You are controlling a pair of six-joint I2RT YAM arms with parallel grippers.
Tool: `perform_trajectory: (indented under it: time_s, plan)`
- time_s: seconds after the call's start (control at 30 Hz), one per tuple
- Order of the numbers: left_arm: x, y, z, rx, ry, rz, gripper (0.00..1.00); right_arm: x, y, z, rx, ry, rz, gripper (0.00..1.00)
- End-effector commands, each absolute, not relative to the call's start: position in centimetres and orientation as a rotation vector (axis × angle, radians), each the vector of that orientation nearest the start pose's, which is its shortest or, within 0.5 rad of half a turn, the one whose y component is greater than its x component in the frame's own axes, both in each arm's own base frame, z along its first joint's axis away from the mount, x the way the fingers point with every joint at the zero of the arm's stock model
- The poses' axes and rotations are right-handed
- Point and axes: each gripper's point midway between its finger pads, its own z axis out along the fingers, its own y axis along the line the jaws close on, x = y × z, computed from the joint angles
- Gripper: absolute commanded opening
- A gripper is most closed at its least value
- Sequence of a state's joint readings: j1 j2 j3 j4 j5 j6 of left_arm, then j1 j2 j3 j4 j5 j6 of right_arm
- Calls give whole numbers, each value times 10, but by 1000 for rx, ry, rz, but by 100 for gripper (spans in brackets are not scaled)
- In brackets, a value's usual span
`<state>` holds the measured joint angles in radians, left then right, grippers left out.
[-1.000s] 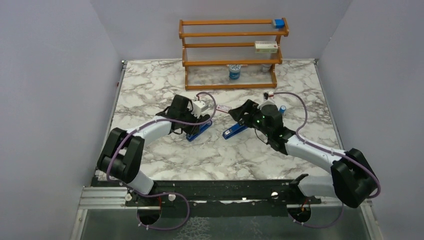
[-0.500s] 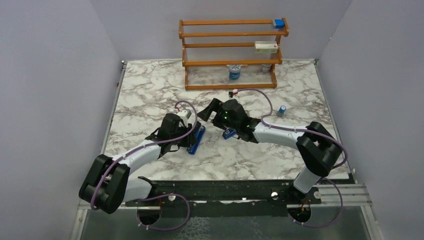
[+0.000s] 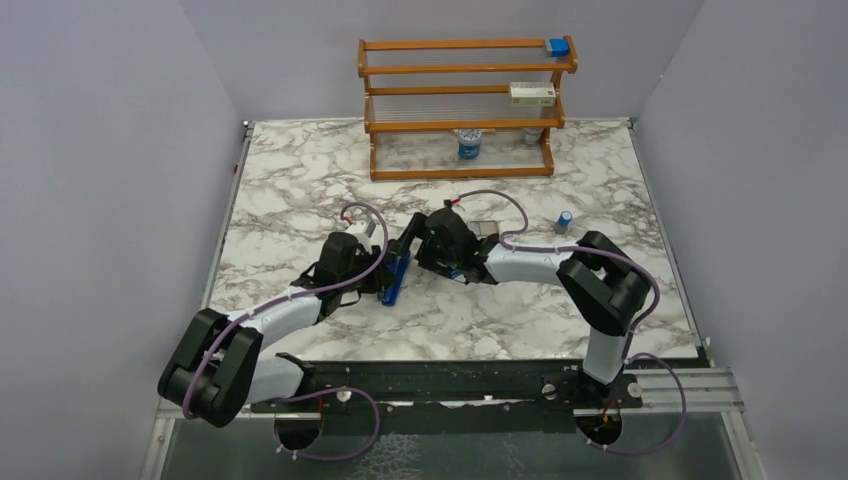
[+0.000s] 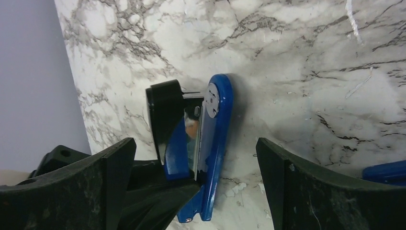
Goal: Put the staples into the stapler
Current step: Close the stapler at the center of the board.
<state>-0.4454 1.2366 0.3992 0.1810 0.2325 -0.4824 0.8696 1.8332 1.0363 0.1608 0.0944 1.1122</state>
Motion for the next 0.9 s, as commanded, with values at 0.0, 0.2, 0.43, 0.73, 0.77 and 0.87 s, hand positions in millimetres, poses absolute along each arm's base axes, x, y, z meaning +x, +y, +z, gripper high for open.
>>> perform_trajectory:
  time_s: [0.0, 0.2, 0.43, 0.73, 0.77, 0.87]
  plan:
    - [260, -188, 46, 74, 2282, -755, 0, 289, 410, 57, 315, 2423, 1025, 97]
    - [258, -190, 44, 94, 2295, -765, 0, 286, 420, 39, 308, 2460, 1038, 93]
    - [258, -192, 44, 115, 2306, -767, 0, 292, 420, 22, 304, 2451, 999, 74]
    - [269, -189, 45, 174, 2344, -685, 0, 293, 402, 5, 266, 2415, 919, 5]
    - [271, -187, 45, 186, 2350, -665, 0, 293, 400, 4, 266, 2413, 915, 1]
    - [279, -184, 50, 212, 2353, -613, 0, 294, 398, 7, 263, 2399, 912, 6]
